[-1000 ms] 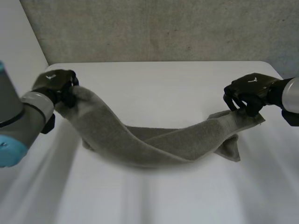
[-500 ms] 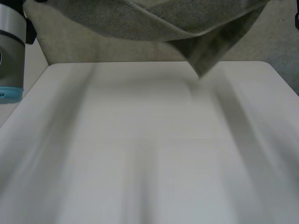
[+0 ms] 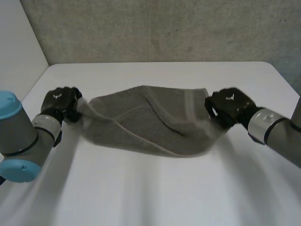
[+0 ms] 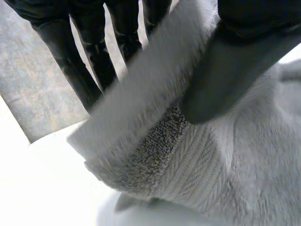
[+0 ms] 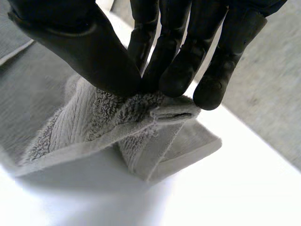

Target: Fold the towel.

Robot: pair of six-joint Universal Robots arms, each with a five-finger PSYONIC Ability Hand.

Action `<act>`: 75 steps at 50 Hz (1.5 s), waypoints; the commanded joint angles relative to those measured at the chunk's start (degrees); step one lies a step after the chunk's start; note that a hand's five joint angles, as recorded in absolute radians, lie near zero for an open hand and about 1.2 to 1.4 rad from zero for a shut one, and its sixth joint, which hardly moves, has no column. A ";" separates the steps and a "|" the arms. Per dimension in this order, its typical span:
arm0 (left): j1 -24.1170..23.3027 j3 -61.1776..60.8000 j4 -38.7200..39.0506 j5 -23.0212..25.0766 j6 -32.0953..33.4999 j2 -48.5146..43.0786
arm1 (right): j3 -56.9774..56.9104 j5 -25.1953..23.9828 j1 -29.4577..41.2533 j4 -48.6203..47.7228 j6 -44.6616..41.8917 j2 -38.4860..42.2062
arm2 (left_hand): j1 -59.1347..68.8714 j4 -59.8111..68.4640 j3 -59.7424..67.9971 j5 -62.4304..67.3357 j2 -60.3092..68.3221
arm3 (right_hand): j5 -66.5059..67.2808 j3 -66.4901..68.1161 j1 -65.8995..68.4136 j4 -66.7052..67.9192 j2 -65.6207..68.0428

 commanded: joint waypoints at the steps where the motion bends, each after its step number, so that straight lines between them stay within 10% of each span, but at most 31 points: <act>1: 1.44 -2.74 -1.10 0.35 10.19 2.80 | 2.57 -0.16 -0.19 -0.03 -1.02 0.33 | -25.21 -25.02 -25.77 -35.39 -25.42 | 3.26 2.51 4.09 2.72 2.90; 35: -1.02 -6.87 0.22 5.45 29.44 1.57 | 6.88 -0.77 -0.28 -1.08 -1.02 -1.51 | -23.06 -22.87 -23.62 -33.24 -23.27 | 3.26 2.51 4.09 2.72 2.90; 42: -1.10 -6.08 0.30 5.01 29.01 1.83 | 6.79 -0.33 -0.28 -1.43 -1.02 -1.69 | 16.21 16.39 15.65 6.02 16.00 | 3.26 2.51 4.09 2.72 2.90; 63: 1.00 -5.28 -3.55 5.45 16.18 31.87 | -6.38 -1.21 -10.37 20.87 0.39 -21.98 | 16.31 16.50 15.76 6.13 16.10 | 3.26 2.51 4.09 2.72 2.90; 75: 3.38 -6.43 -10.51 5.54 15.73 31.80 | -9.56 -0.68 -13.90 31.26 -13.15 -21.29 | 16.31 16.50 15.76 6.13 16.10 | 3.26 2.51 4.09 2.72 2.90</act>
